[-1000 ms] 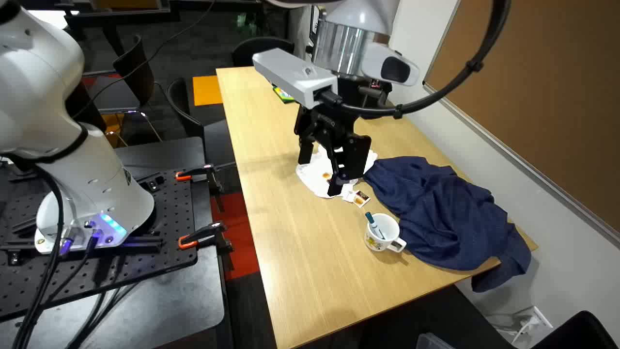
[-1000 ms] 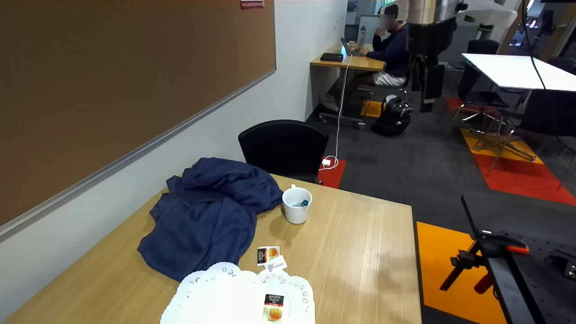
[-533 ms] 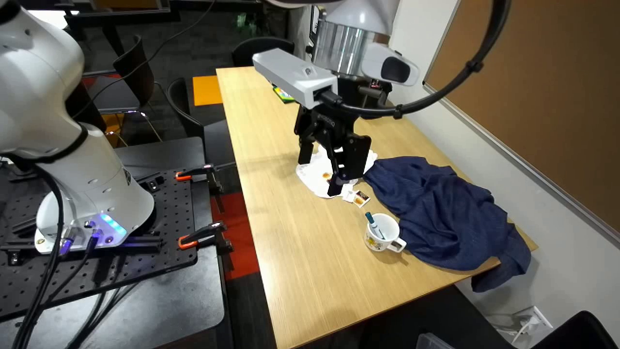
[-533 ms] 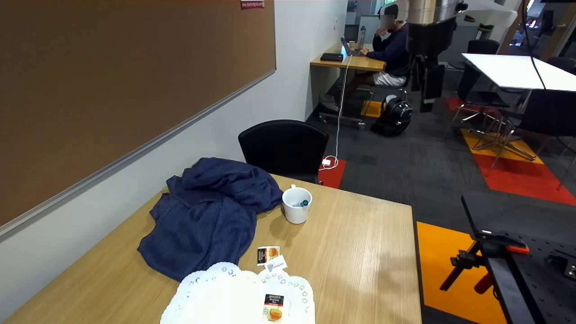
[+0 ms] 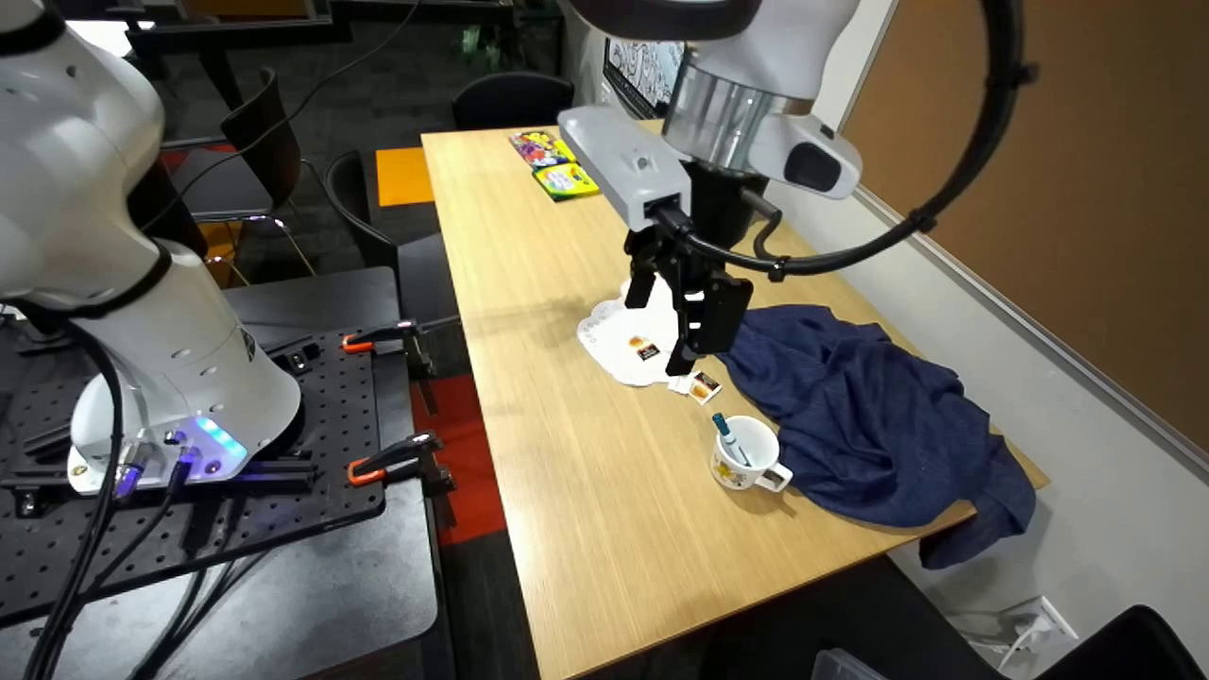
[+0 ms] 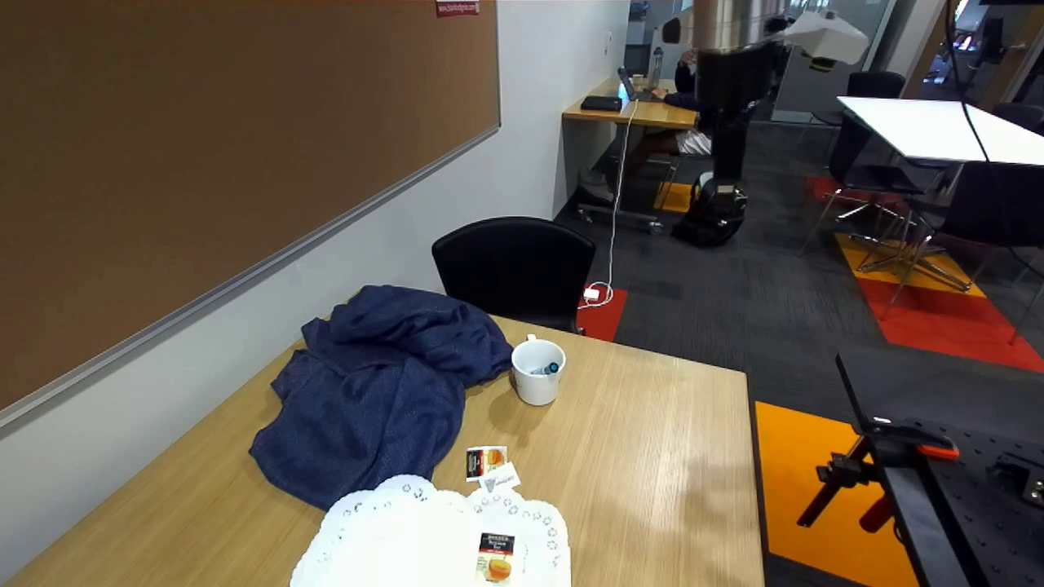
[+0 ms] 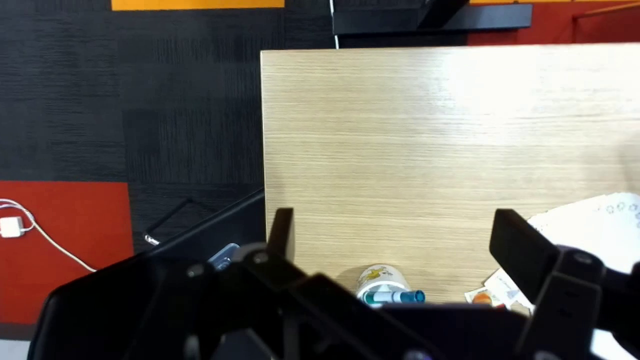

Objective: Take the marker out of the cup and put it on the table

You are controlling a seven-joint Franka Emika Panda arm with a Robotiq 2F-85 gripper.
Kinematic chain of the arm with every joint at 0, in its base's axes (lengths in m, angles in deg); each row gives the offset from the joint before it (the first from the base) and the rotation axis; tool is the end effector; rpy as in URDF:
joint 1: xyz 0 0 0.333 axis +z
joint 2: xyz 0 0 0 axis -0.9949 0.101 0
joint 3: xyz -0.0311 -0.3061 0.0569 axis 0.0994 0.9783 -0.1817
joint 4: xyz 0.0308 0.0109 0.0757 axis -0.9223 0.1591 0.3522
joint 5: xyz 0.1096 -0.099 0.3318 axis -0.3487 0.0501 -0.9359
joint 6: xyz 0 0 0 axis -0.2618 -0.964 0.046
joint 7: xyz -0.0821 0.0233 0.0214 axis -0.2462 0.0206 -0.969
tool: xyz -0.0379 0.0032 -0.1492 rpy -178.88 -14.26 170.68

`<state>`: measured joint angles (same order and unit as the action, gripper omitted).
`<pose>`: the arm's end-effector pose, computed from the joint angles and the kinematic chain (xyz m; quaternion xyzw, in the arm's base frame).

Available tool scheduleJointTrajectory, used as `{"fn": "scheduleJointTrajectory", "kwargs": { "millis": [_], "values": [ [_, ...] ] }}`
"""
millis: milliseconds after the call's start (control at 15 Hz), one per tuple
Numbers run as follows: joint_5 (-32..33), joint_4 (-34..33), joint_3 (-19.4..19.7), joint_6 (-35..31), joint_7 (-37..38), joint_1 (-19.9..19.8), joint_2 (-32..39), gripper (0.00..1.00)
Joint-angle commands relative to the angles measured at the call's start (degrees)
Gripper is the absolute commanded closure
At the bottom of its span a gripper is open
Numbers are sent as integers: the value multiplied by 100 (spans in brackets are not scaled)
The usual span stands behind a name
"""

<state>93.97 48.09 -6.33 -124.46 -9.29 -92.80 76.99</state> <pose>0.4304 -0.2028 0.3513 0.9956 -0.0204 -0.0794 0.0445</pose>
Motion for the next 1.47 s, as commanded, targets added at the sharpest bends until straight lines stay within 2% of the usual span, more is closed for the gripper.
{"fn": "scheduleJointTrajectory", "kwargs": {
  "millis": [0, 267, 600, 1067, 1400],
  "values": [
    [-595, -959, -144, 315, 503, -82, 978, 0],
    [-1404, -1637, -284, 290, 820, -159, 1862, 0],
    [-2059, -1895, -462, -148, 1151, -268, 2573, 0],
    [-2200, -2014, -604, -1205, 1722, -230, 3396, 0],
    [-2146, -2398, -681, -1549, 2170, -186, 4062, 0]
  ]
}}
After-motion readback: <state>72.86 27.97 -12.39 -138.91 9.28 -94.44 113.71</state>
